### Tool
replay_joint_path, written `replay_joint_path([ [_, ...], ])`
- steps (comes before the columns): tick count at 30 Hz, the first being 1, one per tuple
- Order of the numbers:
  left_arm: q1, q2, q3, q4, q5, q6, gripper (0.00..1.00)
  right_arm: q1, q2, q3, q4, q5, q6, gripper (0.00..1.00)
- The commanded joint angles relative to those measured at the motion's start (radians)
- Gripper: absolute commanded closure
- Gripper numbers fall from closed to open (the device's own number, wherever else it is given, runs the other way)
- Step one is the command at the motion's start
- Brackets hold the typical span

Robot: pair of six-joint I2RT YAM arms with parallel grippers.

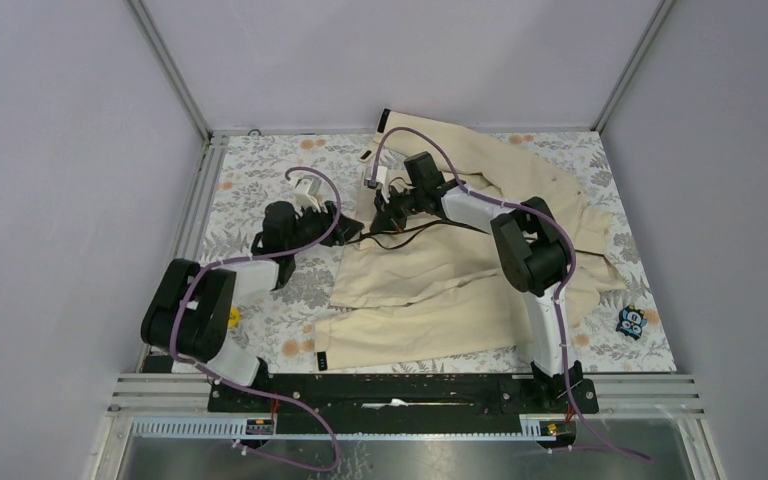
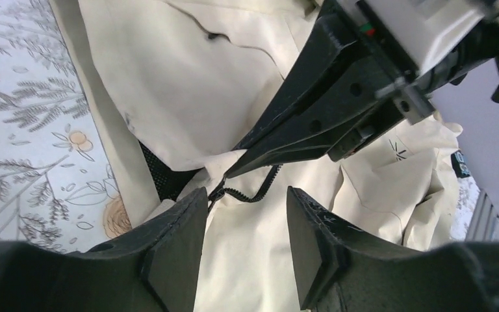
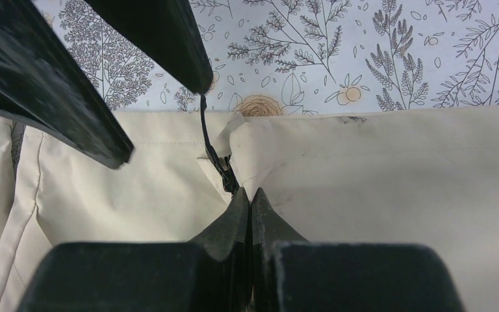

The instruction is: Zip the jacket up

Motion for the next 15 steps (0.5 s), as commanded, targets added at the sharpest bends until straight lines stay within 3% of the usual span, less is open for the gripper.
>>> replay_joint_path([
  [1,0.001,0.089,0.028,0.127,0.081,-0.095,0.48,0.015,-0.015,0.005,0.029,-0.036,0.013,1.00],
  [7,0.001,0.106,-0.028,0.207,0.041,-0.146,0.48,0.009,-0.011,0.010,0.028,-0.048,0.022,1.00],
  [12,-0.002,0.115,0.003,0.094,0.027,-0.096,0.44,0.007,-0.016,0.009,0.030,-0.056,0.025,1.00],
  [15,-0.018,0.133,0.086,-0.087,-0.032,-0.024,0.43,0.005,-0.016,0.008,0.030,-0.056,0.027,1.00],
])
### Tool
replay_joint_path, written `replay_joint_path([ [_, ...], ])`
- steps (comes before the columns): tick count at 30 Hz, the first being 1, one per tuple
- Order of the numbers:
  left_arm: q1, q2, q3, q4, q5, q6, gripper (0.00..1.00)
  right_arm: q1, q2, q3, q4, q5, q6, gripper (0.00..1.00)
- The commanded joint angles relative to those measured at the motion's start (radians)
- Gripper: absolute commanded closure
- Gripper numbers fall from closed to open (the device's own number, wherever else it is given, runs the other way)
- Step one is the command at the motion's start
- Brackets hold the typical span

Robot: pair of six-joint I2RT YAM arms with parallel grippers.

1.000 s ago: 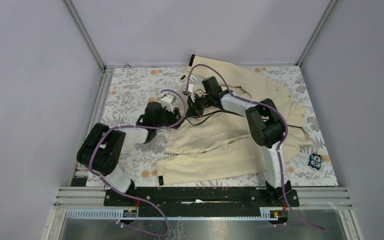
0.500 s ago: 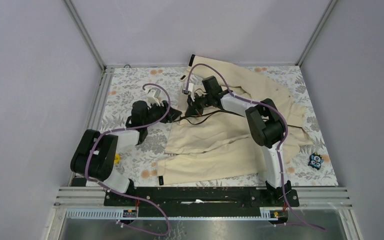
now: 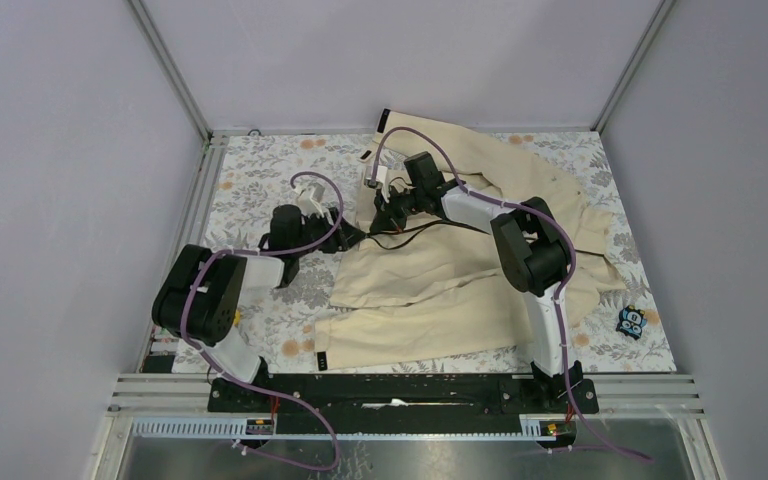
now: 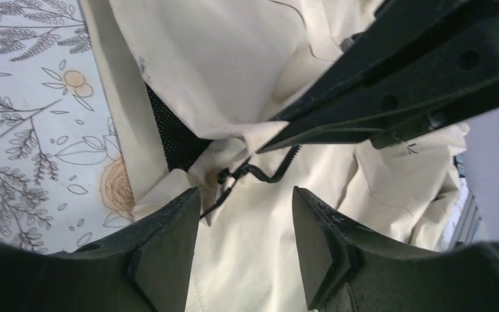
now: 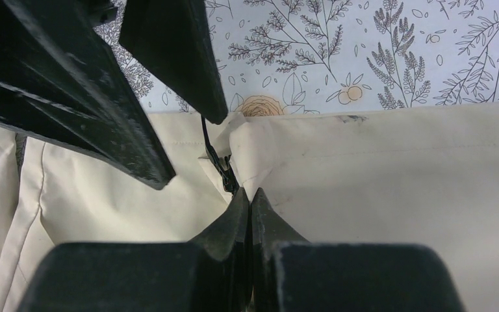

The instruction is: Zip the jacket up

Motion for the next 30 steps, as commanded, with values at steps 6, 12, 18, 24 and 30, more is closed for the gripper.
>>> replay_joint_path([
  [6,-0.038,0.054,0.171,-0.234,-0.092,0.180,0.47,0.004,-0.016,0.010,0.030,-0.059,0.015,1.00],
  [12,-0.051,0.105,0.221,-0.278,-0.067,0.202,0.60,0.003,-0.016,0.012,0.029,-0.064,0.015,1.00],
  [18,-0.055,0.090,0.188,-0.284,-0.065,0.196,0.51,0.000,-0.016,0.014,0.030,-0.069,0.020,1.00],
  [24,-0.057,0.094,0.182,-0.288,-0.051,0.193,0.69,0.000,-0.014,0.014,0.034,-0.074,0.026,1.00],
  [30,-0.057,0.087,0.143,-0.190,-0.033,0.203,0.99,0.000,-0.014,0.012,0.036,-0.092,0.024,1.00],
])
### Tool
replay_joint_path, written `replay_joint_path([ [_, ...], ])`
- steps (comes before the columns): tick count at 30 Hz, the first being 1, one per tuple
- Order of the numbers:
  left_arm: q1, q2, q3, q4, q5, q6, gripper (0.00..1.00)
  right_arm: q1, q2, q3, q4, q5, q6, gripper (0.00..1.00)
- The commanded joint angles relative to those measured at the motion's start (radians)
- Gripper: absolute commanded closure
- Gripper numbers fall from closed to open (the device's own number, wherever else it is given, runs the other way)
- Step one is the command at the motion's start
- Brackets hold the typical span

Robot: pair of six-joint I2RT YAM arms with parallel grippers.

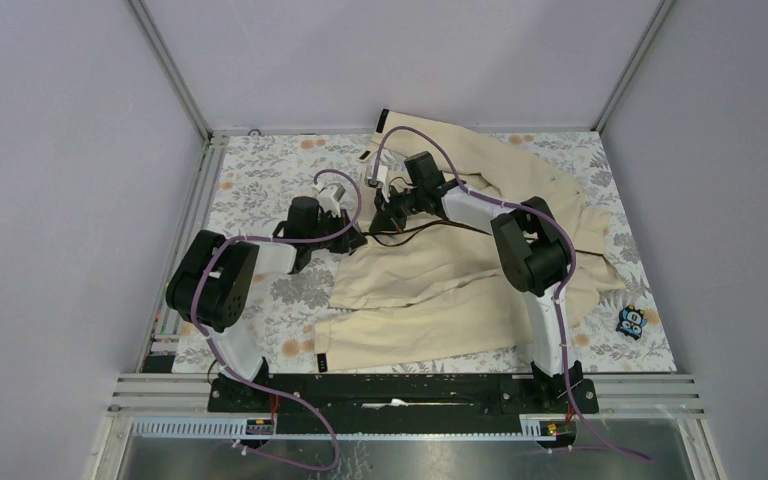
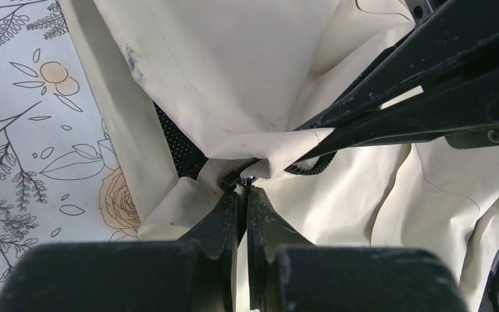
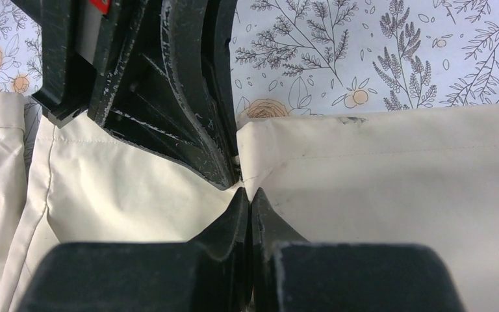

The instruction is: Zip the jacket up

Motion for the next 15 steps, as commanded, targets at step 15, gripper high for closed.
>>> replay_joint_path([
  [15,-0.045,-0.071,-0.113,0.304,0.222,0.281,1.00,-0.009,-0.042,-0.046,0.050,-0.185,-0.056,1.00],
])
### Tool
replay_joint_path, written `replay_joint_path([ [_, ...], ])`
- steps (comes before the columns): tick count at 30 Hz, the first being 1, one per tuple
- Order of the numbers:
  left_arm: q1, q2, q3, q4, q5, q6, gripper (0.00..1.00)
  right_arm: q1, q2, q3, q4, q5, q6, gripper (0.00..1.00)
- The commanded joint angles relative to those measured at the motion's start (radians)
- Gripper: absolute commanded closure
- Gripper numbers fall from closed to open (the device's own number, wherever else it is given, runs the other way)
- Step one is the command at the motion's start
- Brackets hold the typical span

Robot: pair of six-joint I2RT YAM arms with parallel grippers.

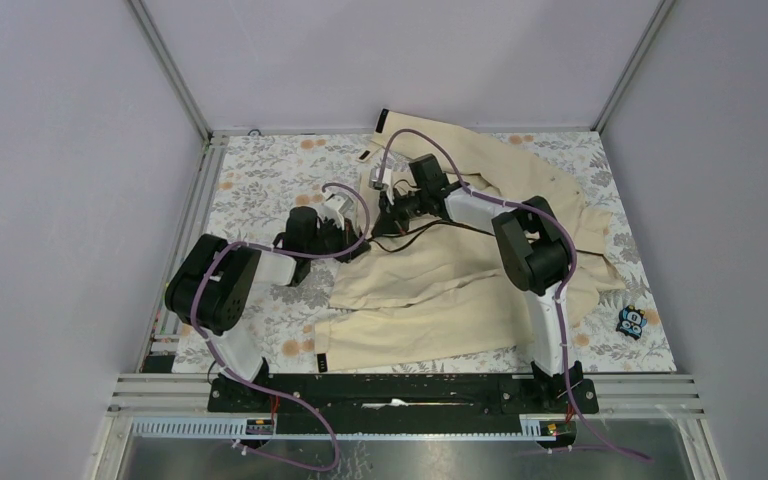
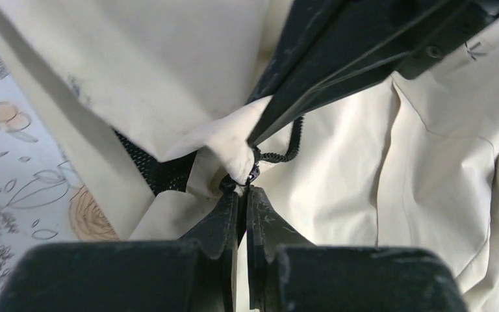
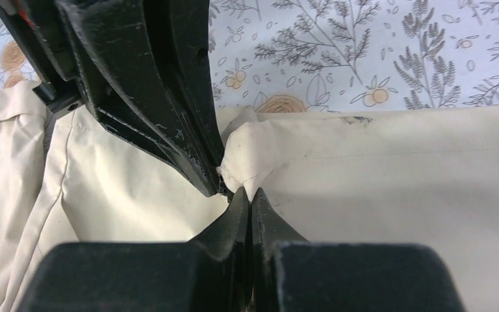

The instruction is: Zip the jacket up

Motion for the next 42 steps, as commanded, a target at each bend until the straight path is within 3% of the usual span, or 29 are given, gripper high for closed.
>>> replay_joint_path([
  [1,-0.026,-0.062,0.009,0.053,0.150,0.156,1.00,0.003,-0.042,-0.025,0.033,-0.141,-0.050,1.00],
  [9,-0.012,-0.047,0.034,0.070,0.151,0.182,1.00,0.000,-0.059,-0.052,0.030,-0.201,-0.089,1.00],
  [17,-0.009,-0.005,0.053,0.150,0.167,0.091,1.00,0.006,-0.027,-0.001,0.016,-0.151,-0.038,1.00],
  [24,-0.034,0.005,0.076,0.199,0.067,-0.029,1.00,0.013,-0.034,-0.014,0.096,-0.096,0.038,1.00],
  [27,-0.020,-0.018,0.007,0.286,0.027,-0.093,0.92,0.004,-0.036,-0.024,0.120,-0.090,0.060,1.00],
  [37,0.029,-0.021,-0.076,0.410,0.085,-0.215,0.70,-0.011,-0.048,-0.059,0.189,-0.089,0.098,1.00],
  [42,0.057,-0.042,-0.099,0.460,0.089,-0.287,0.51,-0.012,-0.049,-0.061,0.195,-0.097,0.096,1.00],
])
